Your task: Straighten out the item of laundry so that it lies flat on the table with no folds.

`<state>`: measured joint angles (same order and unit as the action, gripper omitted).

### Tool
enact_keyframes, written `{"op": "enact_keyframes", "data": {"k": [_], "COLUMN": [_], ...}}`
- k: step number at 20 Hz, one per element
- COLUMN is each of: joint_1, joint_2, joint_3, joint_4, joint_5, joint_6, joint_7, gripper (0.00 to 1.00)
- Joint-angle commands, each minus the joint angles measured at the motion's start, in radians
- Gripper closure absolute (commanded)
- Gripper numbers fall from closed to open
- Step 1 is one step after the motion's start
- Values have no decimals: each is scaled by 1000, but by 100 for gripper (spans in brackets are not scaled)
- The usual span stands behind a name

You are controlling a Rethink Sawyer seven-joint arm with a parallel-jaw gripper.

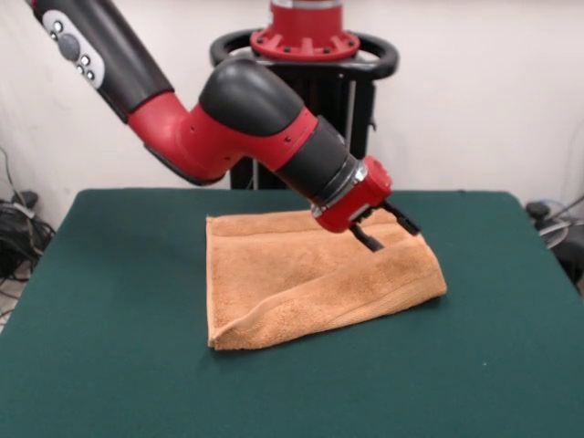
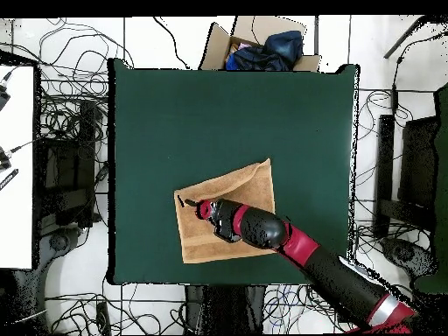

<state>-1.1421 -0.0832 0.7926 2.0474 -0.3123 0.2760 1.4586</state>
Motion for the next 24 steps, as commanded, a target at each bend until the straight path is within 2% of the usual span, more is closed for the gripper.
{"op": "enact_keyframes", "data": {"k": [1, 4, 13, 18, 24], "joint_1": [9, 9, -41, -37, -9], "joint_2": [70, 97, 215, 223, 159], "joint_3": [-5, -13, 54, 90, 102], "joint_4": [-101, -117, -166, -181, -184], "joint_5": [-18, -21, -44, -65, -104], "joint_6": [-11, -13, 15, -12, -46], "joint_7": [42, 35, -54, -52, -17], "gripper": [0, 0, 0, 0, 0]}}
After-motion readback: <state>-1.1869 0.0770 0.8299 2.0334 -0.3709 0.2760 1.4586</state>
